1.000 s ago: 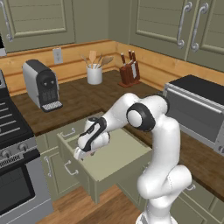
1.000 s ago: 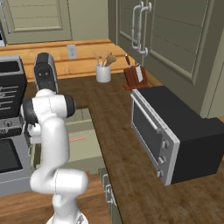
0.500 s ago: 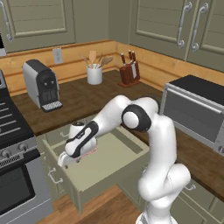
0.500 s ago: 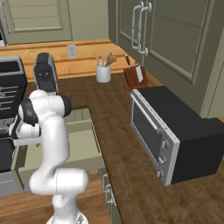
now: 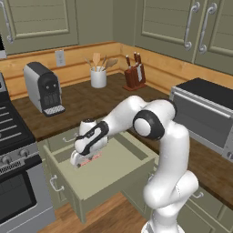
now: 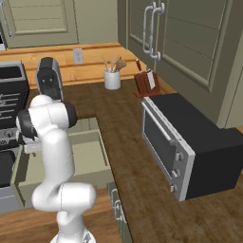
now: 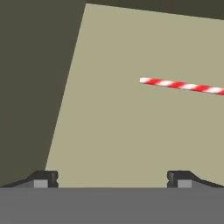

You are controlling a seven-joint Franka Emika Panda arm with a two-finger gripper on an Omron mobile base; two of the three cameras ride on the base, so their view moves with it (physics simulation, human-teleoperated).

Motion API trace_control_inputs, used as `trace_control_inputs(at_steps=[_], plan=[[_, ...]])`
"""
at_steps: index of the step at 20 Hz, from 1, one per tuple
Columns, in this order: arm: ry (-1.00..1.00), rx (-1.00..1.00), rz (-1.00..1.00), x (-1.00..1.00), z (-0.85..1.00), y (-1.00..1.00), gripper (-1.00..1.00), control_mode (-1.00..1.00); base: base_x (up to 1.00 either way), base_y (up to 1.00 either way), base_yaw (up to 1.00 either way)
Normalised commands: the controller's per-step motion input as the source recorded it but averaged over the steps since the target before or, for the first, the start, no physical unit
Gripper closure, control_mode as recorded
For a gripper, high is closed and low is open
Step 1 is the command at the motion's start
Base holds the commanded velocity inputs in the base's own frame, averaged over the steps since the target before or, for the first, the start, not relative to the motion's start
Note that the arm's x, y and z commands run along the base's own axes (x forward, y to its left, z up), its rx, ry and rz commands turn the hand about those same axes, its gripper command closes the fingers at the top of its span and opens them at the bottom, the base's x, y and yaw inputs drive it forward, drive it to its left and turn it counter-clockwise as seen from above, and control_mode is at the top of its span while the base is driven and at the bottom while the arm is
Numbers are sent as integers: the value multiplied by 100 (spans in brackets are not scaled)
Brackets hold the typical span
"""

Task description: Take a straw from the drawer in front and place it inside the glass cup on the dining counter.

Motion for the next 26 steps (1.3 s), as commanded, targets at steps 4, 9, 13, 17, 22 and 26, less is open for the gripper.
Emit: trace_control_inputs(at_steps=[4,9,13,17,22,26], plan=[[0,-6,19,49,-1,-38,-100,-100,0,0,0],[0,-5,25,36,-14,-2,-100,-100,0,0,0],[0,-5,25,23,-27,12,-100,-100,0,0,0],[0,-3,22,11,-33,19,-100,-100,0,0,0],[0,0,14,5,-28,18,-100,-100,0,0,0],[0,0,8,7,-21,1,-100,-100,0,0,0]])
